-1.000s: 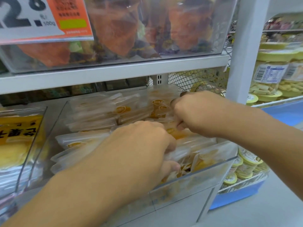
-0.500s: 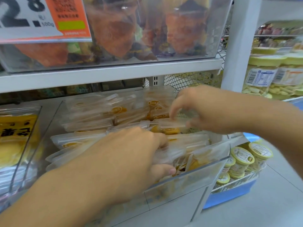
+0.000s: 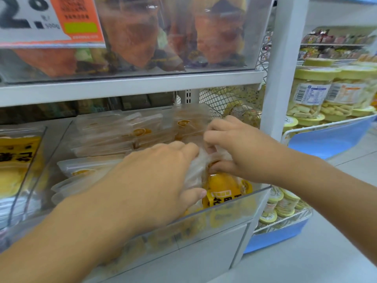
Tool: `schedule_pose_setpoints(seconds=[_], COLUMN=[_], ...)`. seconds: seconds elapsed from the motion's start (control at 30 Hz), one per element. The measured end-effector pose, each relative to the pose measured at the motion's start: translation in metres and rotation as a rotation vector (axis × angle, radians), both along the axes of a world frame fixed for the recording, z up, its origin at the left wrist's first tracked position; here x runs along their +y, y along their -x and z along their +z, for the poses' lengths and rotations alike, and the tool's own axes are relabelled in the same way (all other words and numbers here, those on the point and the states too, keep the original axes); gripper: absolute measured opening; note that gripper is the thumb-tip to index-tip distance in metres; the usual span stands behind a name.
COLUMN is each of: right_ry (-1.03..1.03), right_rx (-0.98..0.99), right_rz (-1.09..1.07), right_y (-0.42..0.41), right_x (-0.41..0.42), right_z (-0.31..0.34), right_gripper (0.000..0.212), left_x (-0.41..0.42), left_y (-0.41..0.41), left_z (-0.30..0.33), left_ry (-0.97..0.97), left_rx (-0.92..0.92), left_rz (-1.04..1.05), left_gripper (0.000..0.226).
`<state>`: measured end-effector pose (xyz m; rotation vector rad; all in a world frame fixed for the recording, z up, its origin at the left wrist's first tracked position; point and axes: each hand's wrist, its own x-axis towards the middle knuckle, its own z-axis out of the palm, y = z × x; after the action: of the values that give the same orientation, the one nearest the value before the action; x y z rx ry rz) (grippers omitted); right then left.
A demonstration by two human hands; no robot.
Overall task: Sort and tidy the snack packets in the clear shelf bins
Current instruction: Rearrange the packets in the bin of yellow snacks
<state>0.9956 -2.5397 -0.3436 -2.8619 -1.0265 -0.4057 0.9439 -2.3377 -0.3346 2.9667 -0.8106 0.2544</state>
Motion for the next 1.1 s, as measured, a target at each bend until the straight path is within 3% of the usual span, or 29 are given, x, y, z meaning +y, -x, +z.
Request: schedule_pose_setpoints(seconds=[0.13, 0.3, 0.43, 0.6, 0.7, 0.83, 0.93, 1.1], right_ry=[-0.030, -0.264, -0.152, 0.131, -0.004, -0.086, -0.267, -0.035], right_rx=[-0.011, 0.113, 0.067, 0.114, 0.218, 0.218, 0.290, 0.150], right_rz=[-0.015, 0.035, 0.025, 0.000, 0.044, 0.007, 0.027, 0.066], right_y=[-0.006, 0.014, 0.030, 0.035, 0.037, 0.034, 0.032, 0.024], right_x=[0.013, -0.005, -0.006, 0.016, 0.026, 0.028, 0.025, 0.036], right_z=[-0.006, -0.002, 0.004, 0.009, 0.007, 0.016, 0.028, 0.025], right_gripper=[0.057, 0.032, 0.015, 0.012, 0.004, 0.019, 0.022, 0.010], left_x=[-0.001, 0.005, 0.016, 0.012, 0.005, 0.000, 0.000, 0.007], left_y=[-0.004, -0.004, 0.005, 0.011, 0.008, 0.003, 0.002, 0.004], left_z=[-0.004, 0.001, 0.010, 0.006, 0.001, 0.001, 0.003, 0.005], left_ry=[-0.041, -0.035, -0.099, -0.226, -0.241, -0.226, -0.260, -0.330], left_rx=[0.038, 0.188, 0.298, 0.216, 0.207, 0.247, 0.274, 0.253], left_rz=[-0.014, 0.056, 0.136, 0.185, 0.205, 0.225, 0.243, 0.253], left_gripper=[0.076, 0.057, 0.069, 0.090, 0.097, 0.105, 0.111, 0.111])
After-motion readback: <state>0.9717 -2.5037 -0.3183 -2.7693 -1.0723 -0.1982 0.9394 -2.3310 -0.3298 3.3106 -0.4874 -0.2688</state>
